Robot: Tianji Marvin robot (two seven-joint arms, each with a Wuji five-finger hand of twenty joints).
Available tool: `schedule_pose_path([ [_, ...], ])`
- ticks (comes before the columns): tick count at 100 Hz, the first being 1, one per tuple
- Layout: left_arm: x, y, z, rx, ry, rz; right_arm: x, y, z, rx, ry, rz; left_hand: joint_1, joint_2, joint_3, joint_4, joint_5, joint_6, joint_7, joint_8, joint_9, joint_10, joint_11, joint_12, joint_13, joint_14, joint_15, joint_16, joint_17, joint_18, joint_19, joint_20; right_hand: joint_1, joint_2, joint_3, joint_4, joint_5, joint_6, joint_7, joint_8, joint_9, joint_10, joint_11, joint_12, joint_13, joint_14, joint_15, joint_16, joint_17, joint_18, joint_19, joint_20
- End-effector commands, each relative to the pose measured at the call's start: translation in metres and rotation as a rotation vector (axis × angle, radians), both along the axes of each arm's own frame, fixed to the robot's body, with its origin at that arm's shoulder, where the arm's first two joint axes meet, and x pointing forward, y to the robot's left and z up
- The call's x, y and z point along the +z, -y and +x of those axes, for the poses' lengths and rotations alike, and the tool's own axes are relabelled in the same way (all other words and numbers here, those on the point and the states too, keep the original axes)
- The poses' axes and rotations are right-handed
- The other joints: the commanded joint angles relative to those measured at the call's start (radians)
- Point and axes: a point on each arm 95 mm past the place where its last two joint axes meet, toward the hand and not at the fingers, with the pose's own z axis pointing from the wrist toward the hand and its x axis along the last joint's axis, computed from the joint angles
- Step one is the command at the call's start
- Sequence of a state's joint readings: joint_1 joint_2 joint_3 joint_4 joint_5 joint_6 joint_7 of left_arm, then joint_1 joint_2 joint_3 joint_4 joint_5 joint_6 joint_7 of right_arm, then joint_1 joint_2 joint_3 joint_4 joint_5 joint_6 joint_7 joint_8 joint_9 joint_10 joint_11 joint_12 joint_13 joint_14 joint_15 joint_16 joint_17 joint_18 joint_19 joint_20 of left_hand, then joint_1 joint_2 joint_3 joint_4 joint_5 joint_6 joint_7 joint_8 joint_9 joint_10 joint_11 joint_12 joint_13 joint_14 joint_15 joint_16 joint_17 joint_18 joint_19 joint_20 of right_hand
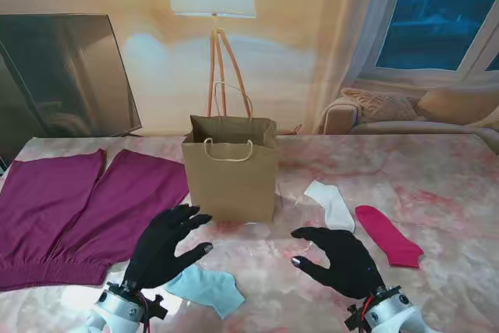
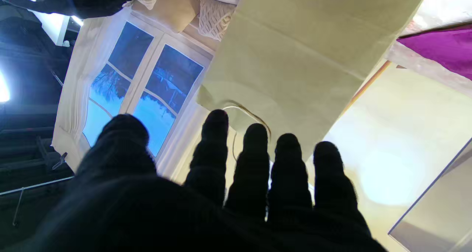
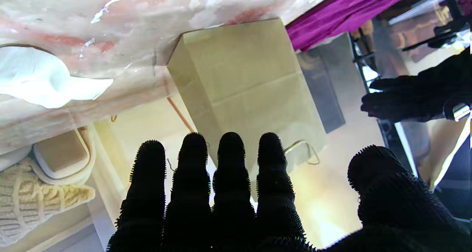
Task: Fold the socks and the shorts into the kraft paper bag
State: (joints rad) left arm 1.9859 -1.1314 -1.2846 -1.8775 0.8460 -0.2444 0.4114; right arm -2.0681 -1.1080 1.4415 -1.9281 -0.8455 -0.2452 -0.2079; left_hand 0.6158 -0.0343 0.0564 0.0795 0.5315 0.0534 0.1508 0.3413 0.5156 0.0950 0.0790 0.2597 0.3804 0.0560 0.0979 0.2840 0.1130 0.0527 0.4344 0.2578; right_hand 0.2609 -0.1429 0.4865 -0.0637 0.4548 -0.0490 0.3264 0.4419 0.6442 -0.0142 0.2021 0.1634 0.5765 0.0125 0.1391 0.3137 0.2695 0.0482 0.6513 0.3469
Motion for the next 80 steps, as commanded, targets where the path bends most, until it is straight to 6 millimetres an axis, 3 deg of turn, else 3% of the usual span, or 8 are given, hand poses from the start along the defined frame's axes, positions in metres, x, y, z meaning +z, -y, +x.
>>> schedule_pose_path([
  [1, 0.0, 0.001, 0.0, 0.0, -0.006, -0.003, -0.003, -0.001, -0.001, 0.005, -0.011, -0.005, -0.016, 0.039, -0.044, -0.019, -0.006, 0.008, -0.005, -0.012, -0.017, -0.026, -0.003, -0.013, -0.014, -0.027, 0.002, -0.009, -0.009, -0.004, 0.002, -0.009, 0.02, 0.029, -0.023, 0.036, -0.015, -0.01, 0.003, -0.011, -0.033, 0.0, -0.007, -0.006, -0.03, -0.023, -0.005, -0.007, -0.017, -0.024, -0.013, -0.021],
  [30, 0.009, -0.003, 0.0, 0.009, 0.009, 0.026, -0.001, -0.003, 0.001, 0.015, -0.002, 0.001, -0.012, 0.037, -0.043, -0.018, 0.002, 0.01, -0.002, -0.012, -0.007, -0.023, 0.0, -0.011, -0.002, -0.021, 0.006, -0.007, 0.009, -0.003, 0.019, -0.004, 0.023, 0.029, -0.027, 0.037, -0.013, -0.012, 0.006, -0.012, -0.031, 0.001, -0.005, -0.005, -0.027, -0.022, -0.004, -0.007, -0.014, -0.024, -0.011, -0.023],
  [39, 0.022, -0.006, 0.002, 0.013, 0.037, 0.05, -0.001, -0.003, 0.001, 0.013, -0.002, 0.003, 0.0, 0.03, -0.039, -0.018, 0.01, 0.011, 0.002, -0.011, 0.008, -0.018, 0.005, -0.008, 0.018, -0.01, 0.017, -0.002, 0.033, -0.008, 0.043, 0.008, 0.023, 0.029, -0.028, 0.037, -0.012, -0.015, 0.007, -0.012, -0.03, 0.0, -0.005, -0.005, -0.028, -0.019, -0.004, -0.007, -0.012, -0.024, -0.01, -0.023],
  [49, 0.043, -0.012, 0.003, 0.023, 0.067, 0.077, -0.001, -0.004, 0.003, 0.012, -0.006, 0.005, 0.033, 0.015, -0.026, -0.019, 0.023, 0.027, 0.008, -0.011, 0.046, -0.006, 0.018, 0.003, 0.072, 0.011, 0.049, 0.024, 0.094, -0.037, 0.15, 0.059, 0.023, 0.031, -0.029, 0.037, -0.012, -0.013, 0.007, -0.013, -0.029, 0.002, -0.005, -0.005, -0.026, -0.013, -0.002, -0.005, -0.012, -0.021, -0.008, -0.022],
  [63, 0.073, -0.023, 0.008, 0.069, 0.131, 0.081, -0.003, -0.007, 0.005, 0.014, -0.021, 0.008, 0.14, -0.08, 0.034, -0.008, 0.068, 0.016, 0.045, 0.004, 0.109, -0.005, 0.044, 0.031, 0.138, 0.023, 0.096, 0.074, 0.156, -0.05, 0.238, 0.092, 0.023, 0.033, -0.031, 0.037, -0.014, -0.016, 0.007, -0.014, -0.031, 0.0, -0.006, -0.006, -0.027, -0.009, -0.001, -0.003, -0.011, -0.017, -0.005, -0.021],
  [66, 0.08, -0.025, 0.01, 0.081, 0.15, 0.081, -0.004, -0.008, 0.005, 0.016, -0.024, 0.008, 0.128, -0.157, 0.154, -0.018, 0.081, 0.01, 0.07, 0.018, 0.132, -0.006, 0.053, 0.05, 0.163, 0.027, 0.108, 0.105, 0.177, -0.044, 0.28, 0.095, 0.023, 0.035, -0.032, 0.036, -0.014, -0.015, 0.007, -0.014, -0.031, 0.0, -0.006, -0.006, -0.027, -0.009, -0.001, -0.003, -0.012, -0.017, -0.004, -0.02],
  [70, 0.089, -0.027, 0.012, 0.1, 0.171, 0.084, -0.004, -0.01, 0.006, 0.019, -0.026, 0.007, 0.1, -0.264, 0.36, -0.074, 0.089, -0.002, 0.107, 0.042, 0.161, -0.017, 0.07, 0.069, 0.194, 0.023, 0.128, 0.127, 0.215, -0.047, 0.316, 0.099, 0.023, 0.035, -0.033, 0.036, -0.017, -0.017, 0.006, -0.014, -0.031, 0.001, -0.006, -0.006, -0.029, -0.009, -0.002, -0.003, -0.012, -0.017, -0.004, -0.02],
  [80, 0.11, -0.031, 0.021, 0.157, 0.243, 0.098, -0.005, -0.012, 0.006, 0.025, -0.022, 0.005, 0.126, -0.447, 0.628, -0.131, 0.103, -0.039, 0.261, 0.142, 0.249, -0.03, 0.136, 0.137, 0.279, 0.035, 0.216, 0.211, 0.336, -0.049, 0.392, 0.104, 0.023, 0.036, -0.036, 0.036, -0.014, -0.015, 0.007, -0.014, -0.03, 0.002, -0.006, -0.005, -0.026, -0.009, -0.001, -0.002, -0.011, -0.016, -0.002, -0.019],
])
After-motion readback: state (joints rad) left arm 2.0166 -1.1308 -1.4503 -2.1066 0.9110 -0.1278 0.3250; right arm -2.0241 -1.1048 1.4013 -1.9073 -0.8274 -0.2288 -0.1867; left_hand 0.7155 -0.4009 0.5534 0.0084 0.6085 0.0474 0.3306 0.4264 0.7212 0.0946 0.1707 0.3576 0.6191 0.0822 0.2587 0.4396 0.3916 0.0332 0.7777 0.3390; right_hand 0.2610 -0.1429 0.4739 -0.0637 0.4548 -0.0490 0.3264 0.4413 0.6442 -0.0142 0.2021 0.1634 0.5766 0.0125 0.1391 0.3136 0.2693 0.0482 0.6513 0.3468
